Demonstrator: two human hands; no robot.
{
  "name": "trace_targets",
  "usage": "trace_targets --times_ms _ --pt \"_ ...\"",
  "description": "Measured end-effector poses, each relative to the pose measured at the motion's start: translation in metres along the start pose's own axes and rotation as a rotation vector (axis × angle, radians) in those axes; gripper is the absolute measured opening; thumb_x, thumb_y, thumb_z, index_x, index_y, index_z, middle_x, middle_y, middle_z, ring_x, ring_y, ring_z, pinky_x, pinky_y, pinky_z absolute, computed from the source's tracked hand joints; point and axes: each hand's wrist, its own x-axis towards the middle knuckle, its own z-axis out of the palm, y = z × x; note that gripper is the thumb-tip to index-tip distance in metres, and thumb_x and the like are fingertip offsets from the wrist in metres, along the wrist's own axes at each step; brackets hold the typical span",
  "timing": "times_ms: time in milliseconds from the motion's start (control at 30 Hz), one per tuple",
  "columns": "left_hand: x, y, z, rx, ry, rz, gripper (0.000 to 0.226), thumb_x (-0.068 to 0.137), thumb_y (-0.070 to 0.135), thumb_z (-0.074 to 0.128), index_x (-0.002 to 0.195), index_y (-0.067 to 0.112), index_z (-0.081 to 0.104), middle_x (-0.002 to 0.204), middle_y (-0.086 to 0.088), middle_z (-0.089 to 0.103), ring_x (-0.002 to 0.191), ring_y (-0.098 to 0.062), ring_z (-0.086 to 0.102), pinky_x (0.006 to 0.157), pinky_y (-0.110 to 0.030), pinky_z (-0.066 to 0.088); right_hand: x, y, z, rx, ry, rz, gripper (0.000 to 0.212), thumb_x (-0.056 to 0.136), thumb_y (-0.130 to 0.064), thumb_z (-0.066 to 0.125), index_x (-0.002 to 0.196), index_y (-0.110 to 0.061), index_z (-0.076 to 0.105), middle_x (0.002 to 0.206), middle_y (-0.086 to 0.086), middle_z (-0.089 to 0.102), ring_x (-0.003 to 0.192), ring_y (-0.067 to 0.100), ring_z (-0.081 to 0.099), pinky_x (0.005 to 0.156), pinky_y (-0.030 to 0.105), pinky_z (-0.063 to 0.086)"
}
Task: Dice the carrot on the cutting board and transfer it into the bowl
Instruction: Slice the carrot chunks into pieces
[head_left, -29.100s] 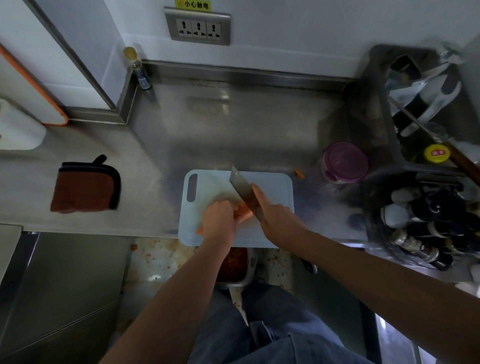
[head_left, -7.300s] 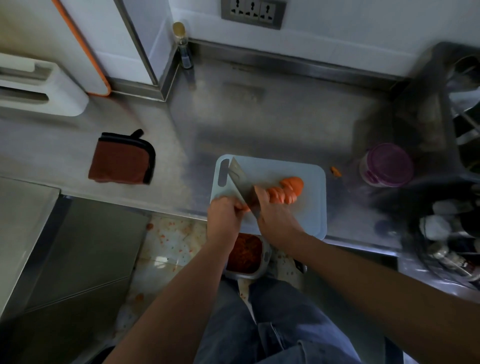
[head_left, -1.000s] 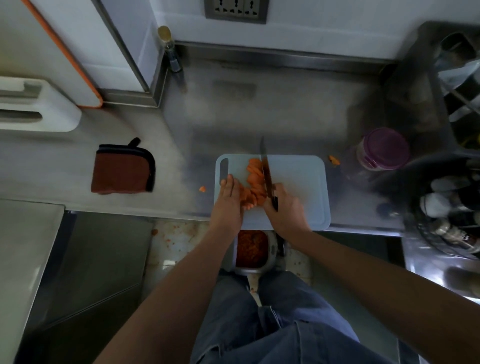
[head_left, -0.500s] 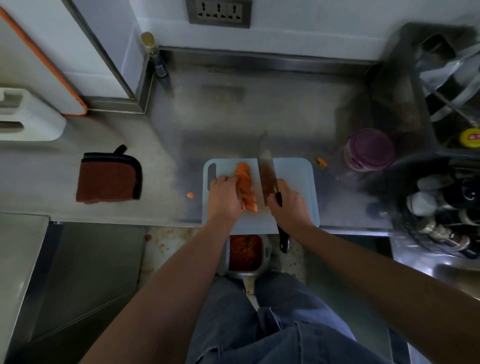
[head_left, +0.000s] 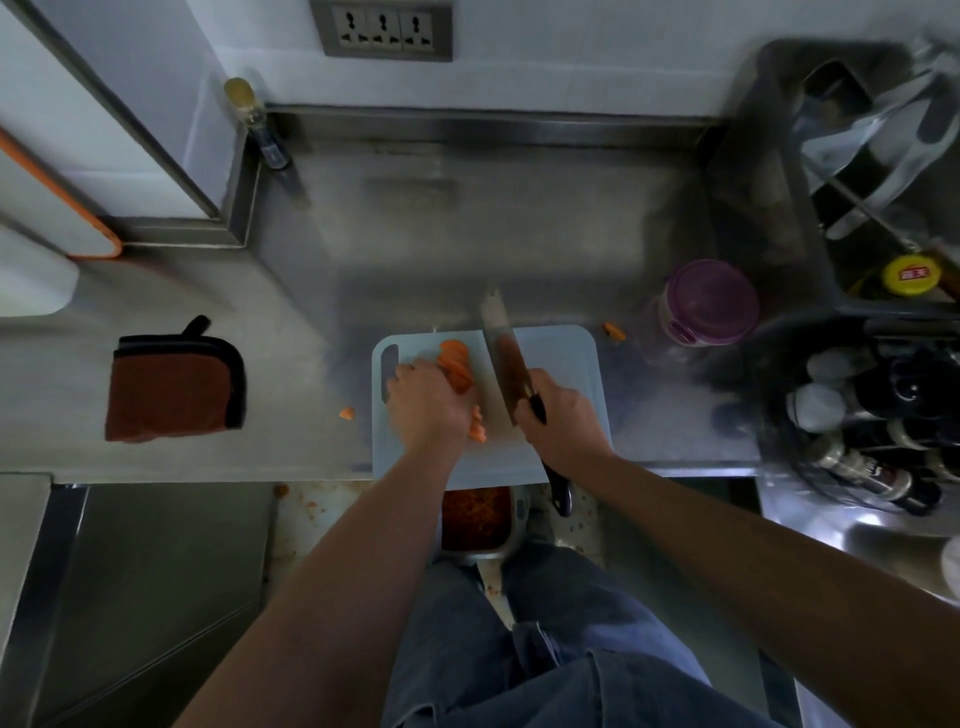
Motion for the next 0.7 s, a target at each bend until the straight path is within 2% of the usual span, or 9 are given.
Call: trace_targets --times_ms 67,200,300,367,500,600,700 --pt "0.0 0.002 -0.001 -0.028 -0.01 -0.021 0.05 0.074 0.049 0.072 0.102 0.009 0.063 0.104 -0.008 0.062 0.102 -0.026 0.058 0.084 -0.037 0.051 0.0 0.002 -0.001 -0.004 -0.004 -0.001 0.014 0.096 -0.023 0.047 0.108 -0.016 0.049 0.076 0.008 0.062 0.066 0.021 0.061 0.06 0.039 0.052" --pt "0.0 -0.007 0.0 -0.12 -0.044 -0.041 0.039 0.069 0.059 0.062 0.073 0.02 0.066 0.072 0.003 0.066 0.074 -0.018 0.066 0.067 -0.036 0.056 0.002 0.004 -0.004 -0.006 0.0 0.006 0.013 0.097 -0.023 0.047 0.108 -0.016 0.049 0.077 0.008 0.063 0.067 0.021 0.063 0.06 0.038 0.053" --pt "-0.008 -0.008 -0.012 -0.147 -0.033 -0.007 0.03 0.078 0.045 0.072 0.076 0.018 0.058 0.067 0.008 0.057 0.066 -0.01 0.055 0.056 -0.025 0.038 0.003 0.004 -0.006 0.012 0.003 0.003 0.011 0.097 -0.023 0.047 0.106 -0.016 0.048 0.076 0.007 0.063 0.065 0.02 0.062 0.056 0.034 0.051" --pt "-0.01 -0.01 -0.017 -0.153 -0.022 0.025 0.027 0.081 0.043 0.072 0.083 0.02 0.057 0.07 0.01 0.054 0.066 -0.008 0.05 0.055 -0.024 0.031 0.004 0.004 -0.006 0.012 -0.009 0.0 0.011 0.097 -0.023 0.047 0.106 -0.017 0.048 0.077 0.006 0.062 0.065 0.018 0.061 0.054 0.029 0.048" --pt "-0.01 -0.014 -0.02 -0.183 -0.022 0.05 0.028 0.082 0.038 0.073 0.097 0.017 0.064 0.084 0.005 0.064 0.074 -0.009 0.051 0.066 -0.025 0.037 0.005 0.002 -0.005 0.007 -0.026 -0.01 0.009 0.095 -0.023 0.048 0.102 -0.018 0.049 0.078 0.007 0.063 0.068 0.02 0.062 0.058 0.036 0.05" --pt "-0.01 -0.014 -0.024 -0.23 0.009 0.057 0.028 0.082 0.037 0.073 0.098 0.015 0.065 0.088 0.002 0.069 0.074 -0.008 0.054 0.067 -0.024 0.038 0.006 0.002 -0.004 -0.002 -0.027 -0.015 0.009 0.095 -0.024 0.048 0.102 -0.018 0.05 0.078 0.007 0.064 0.068 0.02 0.063 0.061 0.04 0.053" --pt "-0.011 -0.016 -0.026 -0.244 -0.006 0.073 0.027 0.081 0.03 0.075 0.099 0.014 0.063 0.093 0.0 0.069 0.084 -0.014 0.062 0.07 -0.024 0.04 0.005 0.002 -0.005 0.002 -0.032 -0.023 0.007 0.095 -0.024 0.048 0.099 -0.018 0.049 0.079 0.007 0.064 0.068 0.02 0.063 0.061 0.039 0.053"
